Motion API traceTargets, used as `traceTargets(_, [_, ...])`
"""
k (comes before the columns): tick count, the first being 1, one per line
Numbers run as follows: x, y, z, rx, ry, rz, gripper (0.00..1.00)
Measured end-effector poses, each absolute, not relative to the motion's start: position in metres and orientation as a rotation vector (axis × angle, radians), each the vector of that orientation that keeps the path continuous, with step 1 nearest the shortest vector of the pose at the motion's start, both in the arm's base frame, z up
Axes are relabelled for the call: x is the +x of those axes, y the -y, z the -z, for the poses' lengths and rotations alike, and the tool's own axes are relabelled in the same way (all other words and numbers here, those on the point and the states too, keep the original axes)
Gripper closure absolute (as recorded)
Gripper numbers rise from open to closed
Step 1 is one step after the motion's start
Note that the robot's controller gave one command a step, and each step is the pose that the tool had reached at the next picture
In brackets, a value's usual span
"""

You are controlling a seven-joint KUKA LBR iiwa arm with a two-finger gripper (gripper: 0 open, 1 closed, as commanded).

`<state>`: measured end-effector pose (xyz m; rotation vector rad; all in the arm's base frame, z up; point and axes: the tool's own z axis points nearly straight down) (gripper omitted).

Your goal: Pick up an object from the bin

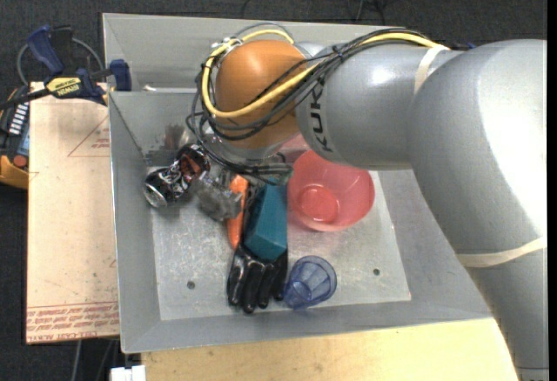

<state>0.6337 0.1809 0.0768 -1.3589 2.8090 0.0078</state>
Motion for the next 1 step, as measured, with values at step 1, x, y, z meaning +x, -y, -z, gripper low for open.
traceTargets(1, [0.6337, -0.1736, -0.0737, -1.408, -2.789, -0.009, 1.00])
